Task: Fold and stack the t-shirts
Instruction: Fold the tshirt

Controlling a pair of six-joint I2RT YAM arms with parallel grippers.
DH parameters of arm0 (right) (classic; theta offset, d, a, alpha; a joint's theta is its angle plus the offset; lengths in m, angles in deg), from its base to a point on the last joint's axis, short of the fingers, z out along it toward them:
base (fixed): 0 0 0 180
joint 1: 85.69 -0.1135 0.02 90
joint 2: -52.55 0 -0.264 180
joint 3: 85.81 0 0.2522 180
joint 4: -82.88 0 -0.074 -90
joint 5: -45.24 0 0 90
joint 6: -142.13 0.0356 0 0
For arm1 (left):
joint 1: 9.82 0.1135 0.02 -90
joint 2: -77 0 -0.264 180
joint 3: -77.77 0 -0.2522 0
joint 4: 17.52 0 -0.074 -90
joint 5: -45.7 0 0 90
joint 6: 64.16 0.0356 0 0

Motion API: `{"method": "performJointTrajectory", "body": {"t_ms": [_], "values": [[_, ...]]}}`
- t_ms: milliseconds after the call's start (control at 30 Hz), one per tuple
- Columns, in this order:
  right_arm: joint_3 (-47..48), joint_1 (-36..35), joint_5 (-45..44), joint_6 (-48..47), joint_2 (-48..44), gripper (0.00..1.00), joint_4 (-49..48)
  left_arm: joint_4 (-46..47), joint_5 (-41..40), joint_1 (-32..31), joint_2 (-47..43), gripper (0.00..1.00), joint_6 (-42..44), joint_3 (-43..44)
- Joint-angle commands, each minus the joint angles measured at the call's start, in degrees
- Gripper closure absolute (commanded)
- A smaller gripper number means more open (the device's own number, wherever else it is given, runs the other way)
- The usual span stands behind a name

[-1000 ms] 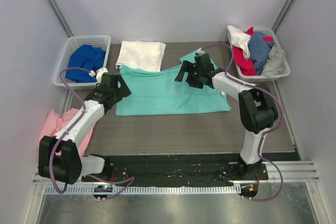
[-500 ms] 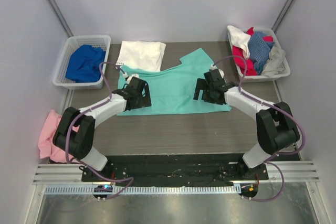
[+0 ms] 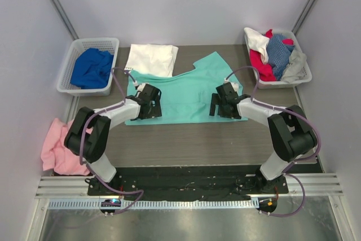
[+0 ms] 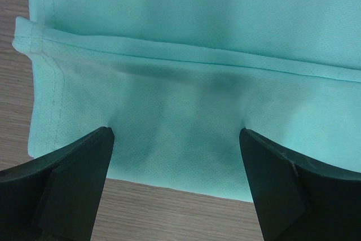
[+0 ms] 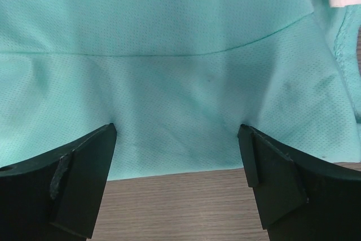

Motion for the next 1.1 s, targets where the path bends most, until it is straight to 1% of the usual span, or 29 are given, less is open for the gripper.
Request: {"method": "performJointTrajectory", "body": {"t_ms": [0, 167, 400, 433, 567, 767, 900, 1067], "values": [[-2.3, -1.3, -1.1, 1.3, -0.3, 0.02, 3.1, -1.2, -0.8, 0.0, 1.2, 0.0, -3.0, -1.1], [-3.3, -4.1, -2.3, 4.1, -1.8, 0.01, 7.2, -2.1, -0.3, -0.4, -0.4, 0.0, -6.1, -5.2], [-3.1, -10.3, -4.5, 10.2, -2.1, 0.01, 14.6, -4.6, 1.0, -1.8, -5.9, 0.0, -11.4, -9.2], [-3.1, -11.9, -4.9, 10.9, -2.2, 0.02, 15.3, -5.3, 1.0, -2.1, -7.4, 0.0, -12.9, -10.6], [-4.5, -14.9, -5.2, 14.9, -3.5, 0.01, 18.2, -6.8, 0.4, -3.9, -11.2, 0.0, -16.9, -14.6], [-8.2, -17.1, -5.7, 18.8, -8.4, 0.01, 22.0, -9.6, -0.6, -6.0, -15.9, 0.0, -20.9, -19.3], [-10.1, -17.5, -7.7, 23.2, -12.0, 0.01, 25.9, -11.9, -1.7, -6.7, -18.6, 0.0, -21.6, -20.8], [-11.8, -17.6, -9.1, 25.8, -16.2, 0.01, 29.3, -13.0, -1.6, -8.1, -22.1, 0.0, -22.3, -22.0]]}}
